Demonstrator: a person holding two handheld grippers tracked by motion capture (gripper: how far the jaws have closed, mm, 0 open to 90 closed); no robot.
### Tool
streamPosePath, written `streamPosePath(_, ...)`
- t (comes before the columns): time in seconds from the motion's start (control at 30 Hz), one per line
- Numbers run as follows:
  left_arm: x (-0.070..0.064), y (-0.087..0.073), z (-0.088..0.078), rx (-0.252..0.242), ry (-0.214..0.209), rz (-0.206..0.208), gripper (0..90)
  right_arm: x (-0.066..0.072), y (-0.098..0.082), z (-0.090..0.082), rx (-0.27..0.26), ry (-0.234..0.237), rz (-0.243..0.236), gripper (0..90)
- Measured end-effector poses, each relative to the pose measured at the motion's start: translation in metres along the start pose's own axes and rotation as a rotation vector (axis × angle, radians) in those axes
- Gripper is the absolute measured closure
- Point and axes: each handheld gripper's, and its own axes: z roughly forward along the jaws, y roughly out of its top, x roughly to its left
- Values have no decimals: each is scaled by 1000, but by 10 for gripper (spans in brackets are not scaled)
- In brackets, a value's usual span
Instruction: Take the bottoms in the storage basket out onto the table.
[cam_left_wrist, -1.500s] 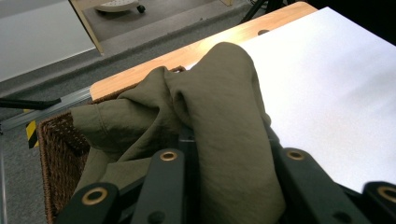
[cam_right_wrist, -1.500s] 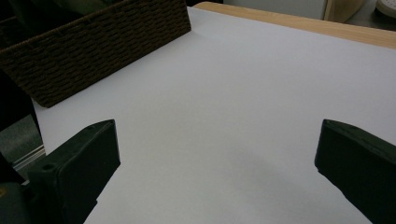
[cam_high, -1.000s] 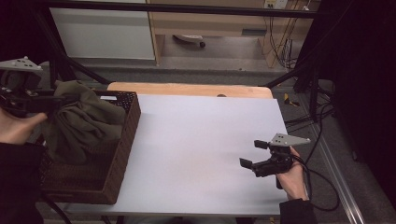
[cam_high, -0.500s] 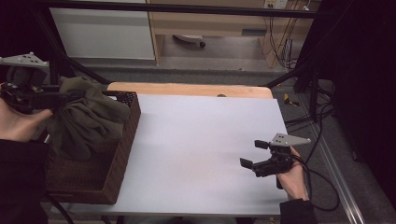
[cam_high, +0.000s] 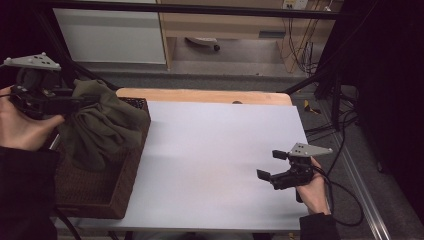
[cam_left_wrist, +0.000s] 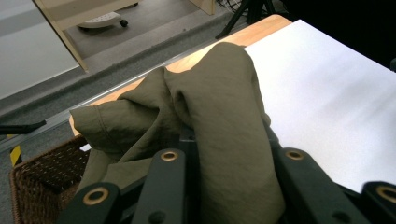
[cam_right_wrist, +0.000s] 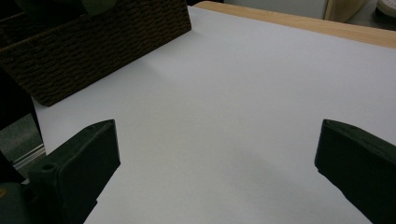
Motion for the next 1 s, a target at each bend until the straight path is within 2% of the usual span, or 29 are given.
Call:
streamPosePath(0.4, -13, 9, 12, -11, -20, 20, 726, 0, 0, 0, 4, 2, 2, 6)
streamPosePath(0.43, -13, 10, 13, -18, -18, 33, 726, 0, 0, 0, 4, 2, 2, 7)
streamPosePath(0.5, -15, 11, 15, -19, -22, 36, 726, 0, 0, 0, 3, 3, 1, 7)
streamPosePath(0.53, -17, 12, 15, -15, -30, 22, 727, 0, 0, 0, 2, 3, 3, 6)
streamPosePath(1.0, -32, 20, 29, -26, -59, 38, 730, 0, -1, 0, 3, 2, 2, 6)
